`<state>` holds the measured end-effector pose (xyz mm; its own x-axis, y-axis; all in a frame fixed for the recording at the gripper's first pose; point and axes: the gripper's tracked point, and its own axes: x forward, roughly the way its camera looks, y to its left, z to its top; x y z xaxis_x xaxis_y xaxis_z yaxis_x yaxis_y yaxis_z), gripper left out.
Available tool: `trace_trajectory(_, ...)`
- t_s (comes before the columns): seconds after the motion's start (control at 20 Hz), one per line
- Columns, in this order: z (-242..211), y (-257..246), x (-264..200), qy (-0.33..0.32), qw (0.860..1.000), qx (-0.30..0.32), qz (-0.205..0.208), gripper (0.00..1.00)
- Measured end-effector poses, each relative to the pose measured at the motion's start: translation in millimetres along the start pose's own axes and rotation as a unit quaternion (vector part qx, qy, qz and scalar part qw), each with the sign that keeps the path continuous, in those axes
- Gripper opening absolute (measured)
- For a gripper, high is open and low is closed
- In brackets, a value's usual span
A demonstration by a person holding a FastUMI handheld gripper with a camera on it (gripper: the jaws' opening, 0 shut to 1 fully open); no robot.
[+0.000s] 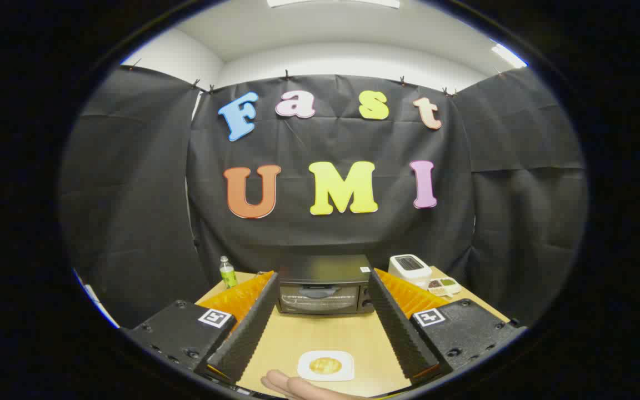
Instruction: Open the toaster oven, put the food inside, and close the toaster oven door.
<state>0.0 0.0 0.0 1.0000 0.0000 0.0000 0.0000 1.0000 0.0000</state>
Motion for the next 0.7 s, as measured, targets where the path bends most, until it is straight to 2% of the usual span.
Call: trace_trajectory(0.7, -8.3, -5.2, 1.8, 0.008, 1.0, -0.006, -0.002, 1.0)
